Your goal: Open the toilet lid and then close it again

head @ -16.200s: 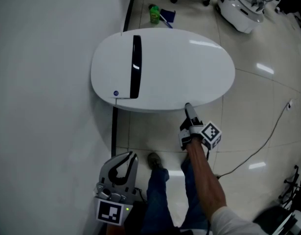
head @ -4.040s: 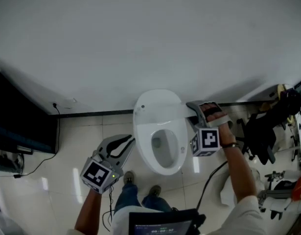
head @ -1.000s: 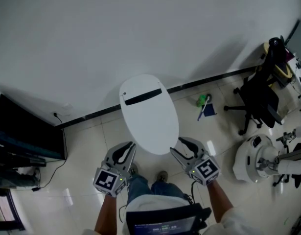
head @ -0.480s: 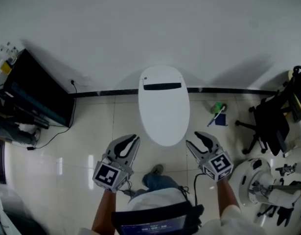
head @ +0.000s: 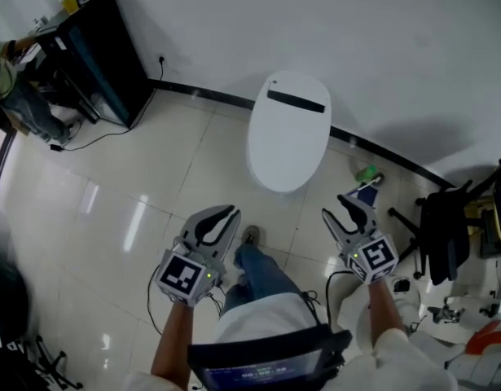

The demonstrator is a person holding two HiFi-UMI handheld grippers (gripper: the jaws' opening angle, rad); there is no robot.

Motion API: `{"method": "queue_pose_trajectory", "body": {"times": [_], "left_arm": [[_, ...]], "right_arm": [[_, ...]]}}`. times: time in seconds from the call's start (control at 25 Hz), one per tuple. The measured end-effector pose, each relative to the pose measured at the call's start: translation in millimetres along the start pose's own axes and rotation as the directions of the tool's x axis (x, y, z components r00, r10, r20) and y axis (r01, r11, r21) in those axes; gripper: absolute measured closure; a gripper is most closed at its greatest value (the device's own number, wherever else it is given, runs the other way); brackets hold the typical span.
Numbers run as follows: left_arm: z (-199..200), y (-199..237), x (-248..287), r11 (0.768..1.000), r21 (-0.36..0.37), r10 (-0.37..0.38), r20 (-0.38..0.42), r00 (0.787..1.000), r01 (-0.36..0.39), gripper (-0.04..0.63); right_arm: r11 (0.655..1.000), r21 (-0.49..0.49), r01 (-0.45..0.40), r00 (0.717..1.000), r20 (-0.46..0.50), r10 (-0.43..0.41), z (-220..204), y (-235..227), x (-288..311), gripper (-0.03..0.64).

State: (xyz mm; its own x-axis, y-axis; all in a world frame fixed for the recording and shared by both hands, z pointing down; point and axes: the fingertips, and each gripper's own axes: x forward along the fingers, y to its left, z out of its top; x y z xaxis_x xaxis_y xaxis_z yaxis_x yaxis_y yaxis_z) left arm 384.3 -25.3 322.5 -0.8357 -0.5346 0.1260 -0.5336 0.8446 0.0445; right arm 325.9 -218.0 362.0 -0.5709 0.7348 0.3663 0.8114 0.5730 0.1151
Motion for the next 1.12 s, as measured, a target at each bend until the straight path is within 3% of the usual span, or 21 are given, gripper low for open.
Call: {"method": "queue_pose_trajectory", "body": {"times": [0.2, 0.4, 0.48, 0.56, 0.72, 0.84, 1.12], "left_arm": [[-12.8, -38.4, -14.0, 0.997, -0.068, 0.035, -0.016, 0.999, -0.036, 0.560], [-16.8, -59.5, 22.7, 0.998, -0.056, 0.030, -0.039, 0.999, -0.032, 0.560], [-17.2, -62.4, 48.8, 0.999, -0.044, 0.030, -0.043, 0.999, -0.032, 0.560], [-17.3, -61.6, 80.9, 0.999, -0.035, 0.040, -0.032, 0.999, -0.041, 0.560], [-26.8, -44.6, 148.8, 0.996, -0.029, 0.086, 0.003, 0.996, -0.086, 0.560], [-44.0, -27.6, 191.4, 0.986, -0.052, 0.158, 0.014, 0.987, -0.157, 0.560], [-121.6, -13.9, 248.3, 0.970, -0.083, 0.226, -0.027, 0.974, -0.228, 0.560]], "right_arm": [[0.991, -0.129, -0.019, 0.999, -0.042, 0.014, -3.4, -8.4, -23.1, 0.419], [0.961, -0.264, -0.079, 0.989, -0.143, 0.042, -29.4, -43.7, -14.9, 0.419], [0.931, -0.342, -0.129, 0.979, -0.194, 0.065, -48.4, -64.5, -2.7, 0.419], [0.871, -0.455, -0.186, 0.967, -0.239, 0.082, -72.7, -92.0, 13.6, 0.419], [0.706, -0.643, -0.296, 0.946, -0.299, 0.124, -127.2, -140.5, 57.1, 0.419], [0.595, -0.717, -0.364, 0.927, -0.338, 0.160, -168.1, -164.0, 93.0, 0.387], [0.401, -0.830, -0.388, 0.922, -0.349, 0.168, -304.0, -154.4, 172.7, 0.270]]}}
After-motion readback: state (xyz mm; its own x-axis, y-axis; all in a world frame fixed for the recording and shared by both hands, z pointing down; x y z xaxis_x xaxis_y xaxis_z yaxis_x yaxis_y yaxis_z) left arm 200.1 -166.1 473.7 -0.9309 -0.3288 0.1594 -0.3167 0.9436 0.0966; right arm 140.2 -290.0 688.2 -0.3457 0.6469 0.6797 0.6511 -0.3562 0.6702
